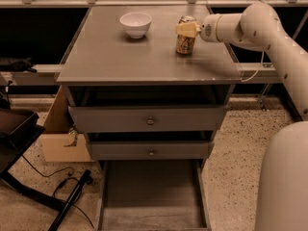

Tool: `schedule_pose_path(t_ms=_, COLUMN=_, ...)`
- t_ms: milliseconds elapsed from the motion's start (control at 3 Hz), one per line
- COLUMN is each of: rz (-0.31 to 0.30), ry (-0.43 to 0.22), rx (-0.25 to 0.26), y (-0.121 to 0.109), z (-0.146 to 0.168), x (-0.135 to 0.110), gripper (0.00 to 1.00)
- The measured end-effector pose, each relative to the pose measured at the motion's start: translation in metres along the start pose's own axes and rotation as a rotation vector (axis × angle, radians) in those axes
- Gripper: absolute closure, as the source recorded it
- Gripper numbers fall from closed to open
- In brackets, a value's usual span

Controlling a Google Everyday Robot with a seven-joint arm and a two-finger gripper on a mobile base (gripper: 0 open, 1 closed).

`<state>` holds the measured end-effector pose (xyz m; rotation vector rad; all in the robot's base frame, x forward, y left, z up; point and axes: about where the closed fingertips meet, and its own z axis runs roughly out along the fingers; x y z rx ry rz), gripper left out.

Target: Pick orange can from bottom drawer and place on counter

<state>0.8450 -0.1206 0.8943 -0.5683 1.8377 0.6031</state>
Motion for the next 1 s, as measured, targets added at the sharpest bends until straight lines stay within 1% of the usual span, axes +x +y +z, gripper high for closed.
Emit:
schedule_pose_path(t_ms=333, rz=0.0, ry=0.0, rx=0.0, y=0.0, z=0.0, x=0.0, gripper=0.12)
schedule_pose_path(t_ms=667, rz=-0.024, ry=0.04, rx=-0.022, y=0.006, z=-0.002, x=-0.012, gripper=0.0)
schedule_pose_path(t_ms=1000, rz=-0.101, ry=0.048, rx=-0.034, y=0.021, z=-0.03, x=-0.046, gripper=0.0)
